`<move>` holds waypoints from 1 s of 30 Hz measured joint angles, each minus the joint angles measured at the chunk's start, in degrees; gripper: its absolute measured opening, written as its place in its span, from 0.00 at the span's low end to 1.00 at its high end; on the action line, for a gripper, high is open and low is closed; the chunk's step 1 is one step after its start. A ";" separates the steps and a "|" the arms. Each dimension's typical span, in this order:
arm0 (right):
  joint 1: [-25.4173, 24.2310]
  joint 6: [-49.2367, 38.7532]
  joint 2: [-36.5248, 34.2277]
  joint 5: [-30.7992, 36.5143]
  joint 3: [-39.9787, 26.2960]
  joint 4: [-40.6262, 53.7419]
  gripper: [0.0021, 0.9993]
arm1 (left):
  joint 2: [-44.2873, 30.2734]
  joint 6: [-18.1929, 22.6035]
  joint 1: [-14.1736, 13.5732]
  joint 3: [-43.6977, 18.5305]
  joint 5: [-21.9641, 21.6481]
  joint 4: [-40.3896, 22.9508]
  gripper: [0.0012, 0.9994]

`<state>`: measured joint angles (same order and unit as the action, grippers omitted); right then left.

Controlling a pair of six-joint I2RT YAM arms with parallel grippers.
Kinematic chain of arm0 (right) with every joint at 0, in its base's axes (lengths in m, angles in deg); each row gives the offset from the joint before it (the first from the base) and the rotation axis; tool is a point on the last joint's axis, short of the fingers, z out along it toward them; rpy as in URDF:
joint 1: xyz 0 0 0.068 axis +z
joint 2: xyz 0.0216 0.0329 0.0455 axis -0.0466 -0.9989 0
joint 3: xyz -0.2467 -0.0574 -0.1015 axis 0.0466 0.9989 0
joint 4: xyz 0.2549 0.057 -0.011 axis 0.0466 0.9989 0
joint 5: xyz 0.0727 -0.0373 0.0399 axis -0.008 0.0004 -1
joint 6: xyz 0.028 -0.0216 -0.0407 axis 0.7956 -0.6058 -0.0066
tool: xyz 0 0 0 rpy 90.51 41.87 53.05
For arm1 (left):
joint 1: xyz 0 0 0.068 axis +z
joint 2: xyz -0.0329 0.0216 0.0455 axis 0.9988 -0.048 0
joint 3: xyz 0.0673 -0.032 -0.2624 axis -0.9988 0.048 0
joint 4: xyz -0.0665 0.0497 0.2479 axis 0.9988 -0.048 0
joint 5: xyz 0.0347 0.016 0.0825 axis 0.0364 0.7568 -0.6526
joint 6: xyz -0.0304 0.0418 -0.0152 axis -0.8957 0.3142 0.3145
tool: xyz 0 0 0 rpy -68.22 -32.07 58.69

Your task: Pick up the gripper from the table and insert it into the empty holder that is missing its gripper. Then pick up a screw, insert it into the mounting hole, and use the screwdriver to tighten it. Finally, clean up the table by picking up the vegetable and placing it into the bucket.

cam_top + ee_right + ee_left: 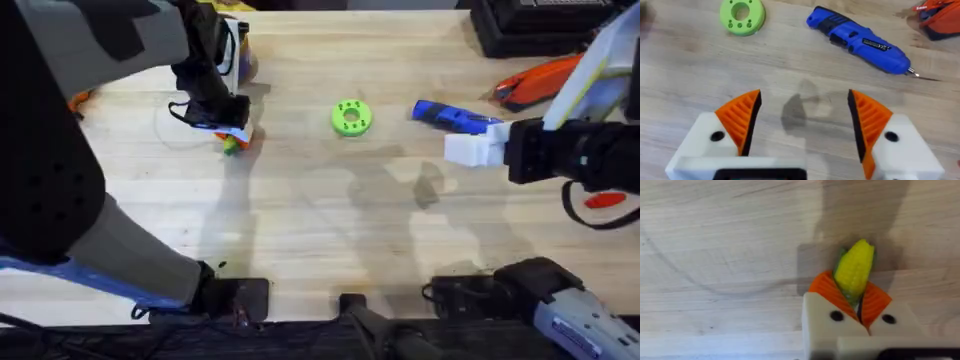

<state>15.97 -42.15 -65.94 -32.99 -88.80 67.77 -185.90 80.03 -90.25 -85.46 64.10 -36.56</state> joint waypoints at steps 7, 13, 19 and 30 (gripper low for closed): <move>0.00 0.00 0.00 0.00 0.00 0.02 0.97 | 0.18 -0.02 0.00 -0.83 0.07 -1.30 0.03; 0.00 0.00 0.00 0.00 0.00 0.02 0.97 | 5.01 -0.02 0.00 -9.51 0.07 -5.35 0.03; 0.00 0.00 0.00 0.00 0.00 0.02 0.97 | 12.40 -0.02 0.00 -20.18 -0.61 -2.62 0.03; 0.00 0.00 0.00 0.00 0.00 0.04 0.97 | 6.81 -0.02 1.73 -21.97 -2.16 8.41 0.03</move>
<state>15.97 -42.15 -65.94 -32.99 -88.80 67.82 -179.09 80.01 -88.53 -107.43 61.94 -28.15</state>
